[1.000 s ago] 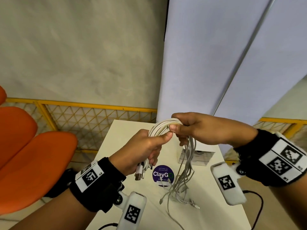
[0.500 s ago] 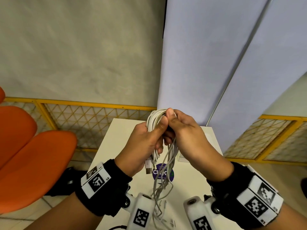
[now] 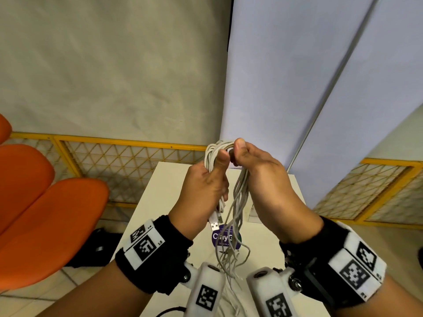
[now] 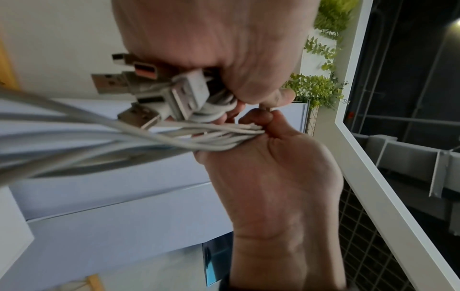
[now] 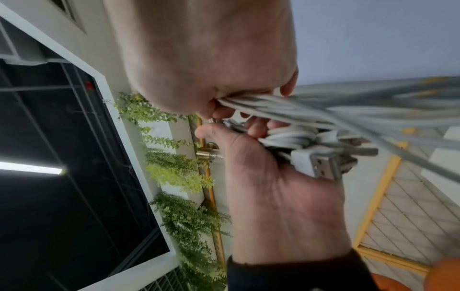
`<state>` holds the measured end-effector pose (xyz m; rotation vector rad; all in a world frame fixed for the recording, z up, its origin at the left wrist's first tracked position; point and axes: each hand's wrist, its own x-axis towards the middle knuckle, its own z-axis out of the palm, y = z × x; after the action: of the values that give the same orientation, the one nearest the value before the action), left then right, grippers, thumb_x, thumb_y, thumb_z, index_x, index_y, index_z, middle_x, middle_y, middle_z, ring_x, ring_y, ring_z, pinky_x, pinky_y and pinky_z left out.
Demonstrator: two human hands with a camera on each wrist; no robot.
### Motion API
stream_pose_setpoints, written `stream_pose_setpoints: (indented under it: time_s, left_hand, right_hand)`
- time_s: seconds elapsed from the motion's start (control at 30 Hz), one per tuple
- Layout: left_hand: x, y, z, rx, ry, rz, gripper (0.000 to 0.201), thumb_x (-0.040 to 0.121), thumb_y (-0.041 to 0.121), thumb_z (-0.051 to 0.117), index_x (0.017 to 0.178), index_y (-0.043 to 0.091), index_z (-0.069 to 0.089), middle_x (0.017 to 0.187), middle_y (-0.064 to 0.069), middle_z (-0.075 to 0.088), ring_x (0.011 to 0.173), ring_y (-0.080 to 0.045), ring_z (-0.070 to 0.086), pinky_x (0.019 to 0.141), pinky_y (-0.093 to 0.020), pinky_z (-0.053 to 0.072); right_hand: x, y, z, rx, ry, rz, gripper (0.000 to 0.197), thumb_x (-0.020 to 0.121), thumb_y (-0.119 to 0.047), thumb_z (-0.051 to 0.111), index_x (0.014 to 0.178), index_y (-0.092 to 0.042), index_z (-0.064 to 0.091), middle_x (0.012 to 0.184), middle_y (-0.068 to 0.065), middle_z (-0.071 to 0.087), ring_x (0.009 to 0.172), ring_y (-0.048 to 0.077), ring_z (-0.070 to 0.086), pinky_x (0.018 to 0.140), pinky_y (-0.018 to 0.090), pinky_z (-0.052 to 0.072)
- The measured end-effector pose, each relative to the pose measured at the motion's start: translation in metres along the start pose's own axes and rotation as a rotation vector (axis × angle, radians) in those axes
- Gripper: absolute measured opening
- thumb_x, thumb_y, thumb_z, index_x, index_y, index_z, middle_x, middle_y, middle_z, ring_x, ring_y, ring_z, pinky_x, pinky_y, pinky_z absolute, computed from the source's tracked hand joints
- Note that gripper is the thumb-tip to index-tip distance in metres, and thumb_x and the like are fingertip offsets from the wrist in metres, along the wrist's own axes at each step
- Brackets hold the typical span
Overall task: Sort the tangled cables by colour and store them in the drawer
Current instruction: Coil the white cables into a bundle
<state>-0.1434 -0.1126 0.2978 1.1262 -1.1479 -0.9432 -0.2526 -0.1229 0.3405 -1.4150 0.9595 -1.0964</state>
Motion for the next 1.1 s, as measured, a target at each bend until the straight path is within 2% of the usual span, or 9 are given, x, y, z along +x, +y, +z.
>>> stream_pose_setpoints:
  time_s: [0.13, 0.33, 0.47, 0.67, 0.77, 0.83, 0.93, 1.0, 1.1]
  left_hand:
    - [0.001, 0.004, 0.011, -0.093, 0.010, -0.027, 0.056, 0.076, 0.072, 0.041, 0.046, 0.028, 0.059, 0.045, -0.001, 0.040, 0.044, -0.017, 0.042, 0.051, -0.029, 0.036]
    - [0.000, 0.000, 0.010, -0.082, -0.064, -0.038, 0.061, 0.073, 0.079, 0.040, 0.049, 0.024, 0.055, 0.045, 0.000, 0.045, 0.045, -0.016, 0.046, 0.054, -0.032, 0.039]
    - [0.002, -0.002, 0.007, -0.088, -0.128, 0.060, 0.076, 0.052, 0.093, 0.052, 0.075, 0.022, 0.059, 0.048, 0.006, 0.048, 0.043, -0.011, 0.046, 0.044, -0.023, 0.040]
    - [0.013, 0.002, -0.011, -0.015, -0.287, 0.043, 0.093, 0.042, 0.085, 0.073, 0.088, 0.005, 0.061, 0.054, -0.004, 0.054, 0.043, -0.012, 0.049, 0.043, -0.023, 0.041]
    - [0.012, 0.011, -0.022, -0.016, -0.411, -0.043, 0.074, 0.054, 0.061, 0.085, 0.099, 0.007, 0.063, 0.070, -0.005, 0.061, 0.055, -0.012, 0.053, 0.043, -0.022, 0.043]
    - [0.011, 0.015, -0.026, 0.026, -0.450, -0.103, 0.046, 0.068, 0.029, 0.087, 0.100, 0.008, 0.063, 0.077, -0.007, 0.061, 0.061, -0.013, 0.053, 0.043, -0.021, 0.043]
    - [0.007, 0.015, -0.028, 0.075, -0.420, -0.143, 0.031, 0.071, -0.009, 0.081, 0.087, 0.013, 0.067, 0.070, -0.006, 0.060, 0.058, -0.015, 0.053, 0.047, -0.027, 0.041]
    - [0.006, 0.013, -0.028, 0.044, -0.383, -0.182, 0.030, 0.065, -0.010, 0.076, 0.077, 0.016, 0.067, 0.066, -0.009, 0.059, 0.058, -0.022, 0.053, 0.054, -0.035, 0.040]
    - [0.002, 0.012, -0.025, 0.041, -0.312, -0.212, 0.027, 0.063, -0.009, 0.073, 0.071, 0.016, 0.068, 0.062, -0.011, 0.054, 0.053, -0.020, 0.048, 0.046, -0.028, 0.038]
  right_hand:
    - [0.003, 0.004, 0.009, 0.087, 0.035, 0.037, 0.037, 0.103, -0.037, 0.045, 0.099, -0.010, 0.070, 0.084, 0.016, 0.064, 0.064, 0.025, 0.050, 0.059, 0.035, 0.041]
    - [0.007, 0.012, 0.008, 0.067, 0.019, 0.067, 0.038, 0.101, -0.041, 0.046, 0.097, -0.008, 0.064, 0.069, 0.013, 0.050, 0.050, 0.019, 0.042, 0.050, 0.030, 0.036]
    - [0.008, 0.015, 0.007, 0.010, -0.018, 0.041, 0.034, 0.103, -0.039, 0.044, 0.075, -0.027, 0.061, 0.058, 0.005, 0.044, 0.047, 0.014, 0.041, 0.048, 0.027, 0.034]
    - [0.007, 0.012, -0.001, -0.123, -0.148, -0.024, 0.038, 0.106, -0.035, 0.035, 0.074, -0.022, 0.050, 0.053, -0.001, 0.050, 0.051, 0.018, 0.050, 0.051, 0.023, 0.043]
    - [0.011, 0.017, -0.007, -0.052, -0.269, -0.016, 0.033, 0.104, -0.038, 0.040, 0.086, -0.015, 0.056, 0.067, 0.001, 0.059, 0.064, 0.018, 0.059, 0.067, 0.027, 0.052]
    - [0.012, 0.023, -0.009, 0.003, -0.365, 0.010, 0.034, 0.097, -0.045, 0.044, 0.090, -0.015, 0.058, 0.081, 0.005, 0.061, 0.080, 0.026, 0.060, 0.087, 0.047, 0.049]
    - [0.011, 0.028, -0.006, -0.003, -0.420, 0.022, 0.022, 0.091, -0.049, 0.044, 0.082, -0.041, 0.062, 0.088, -0.009, 0.064, 0.093, 0.015, 0.059, 0.094, 0.043, 0.044]
    - [0.011, 0.032, -0.005, -0.027, -0.423, 0.036, 0.023, 0.088, -0.054, 0.044, 0.099, -0.046, 0.064, 0.100, -0.017, 0.068, 0.104, 0.005, 0.060, 0.100, 0.033, 0.041]
    - [0.015, 0.036, -0.005, -0.060, -0.417, 0.040, 0.041, 0.088, -0.059, 0.044, 0.125, -0.046, 0.057, 0.121, -0.007, 0.068, 0.120, 0.007, 0.059, 0.112, 0.038, 0.039]
